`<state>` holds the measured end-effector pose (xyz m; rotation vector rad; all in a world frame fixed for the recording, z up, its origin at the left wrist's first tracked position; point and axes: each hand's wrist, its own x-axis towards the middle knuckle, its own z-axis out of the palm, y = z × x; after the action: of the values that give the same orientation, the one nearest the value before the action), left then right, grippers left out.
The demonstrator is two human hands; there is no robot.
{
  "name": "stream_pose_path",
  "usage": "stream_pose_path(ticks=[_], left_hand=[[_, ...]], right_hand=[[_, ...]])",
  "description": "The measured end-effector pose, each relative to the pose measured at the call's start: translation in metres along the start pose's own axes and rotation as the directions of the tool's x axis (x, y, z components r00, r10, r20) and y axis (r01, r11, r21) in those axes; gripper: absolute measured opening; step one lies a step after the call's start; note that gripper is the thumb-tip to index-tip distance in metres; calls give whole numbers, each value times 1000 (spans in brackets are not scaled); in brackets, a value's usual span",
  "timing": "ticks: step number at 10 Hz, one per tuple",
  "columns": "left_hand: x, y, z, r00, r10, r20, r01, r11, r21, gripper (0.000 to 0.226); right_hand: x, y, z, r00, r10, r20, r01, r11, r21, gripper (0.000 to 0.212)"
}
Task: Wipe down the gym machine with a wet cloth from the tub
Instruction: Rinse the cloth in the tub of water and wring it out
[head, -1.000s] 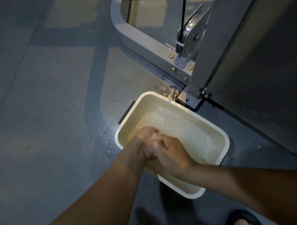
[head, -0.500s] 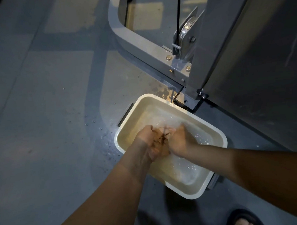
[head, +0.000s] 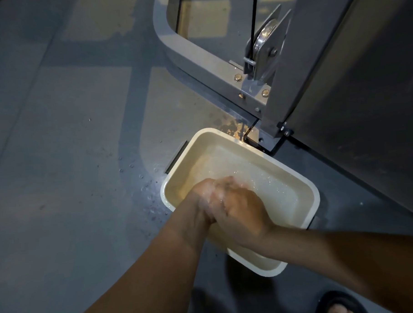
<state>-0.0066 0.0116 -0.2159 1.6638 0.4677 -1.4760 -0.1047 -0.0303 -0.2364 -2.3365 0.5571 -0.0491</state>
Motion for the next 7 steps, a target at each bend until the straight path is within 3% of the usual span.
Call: stream_pose_path(ticks=[1,2,3,4,5,6,7], left_hand=[[0,-1,4,999,32,-19,-33,999,-22,32],[11,-4,9,996,1,-89,-16,984,-176,40],[17,-2,4,984,21,-179,-57,979,-195,29],[22,-2,3,982,-4,-189,-36,978,-206,26],[13,-3,11,994,-64,-87,56,994,-97,22],[14,-1,4,993,-83,-82,78,995,-69,43],[9,5,-8,993,-57,-100,56,998,-11,37]], right_hand=[[10,14,5,985,-123,-123,89,963,-254,48],[18,25,-7,997,75,3,-72,963,-259,40],[21,37,-11,865,469,177,-449,882,-142,37],[31,39,-11,651,698,299,-734,679,13,56],[36,26,17,650,605,459,-697,716,43,43],[28,9,23,772,495,398,-593,787,172,35],[4,-9,-7,926,287,247,-361,865,348,32]])
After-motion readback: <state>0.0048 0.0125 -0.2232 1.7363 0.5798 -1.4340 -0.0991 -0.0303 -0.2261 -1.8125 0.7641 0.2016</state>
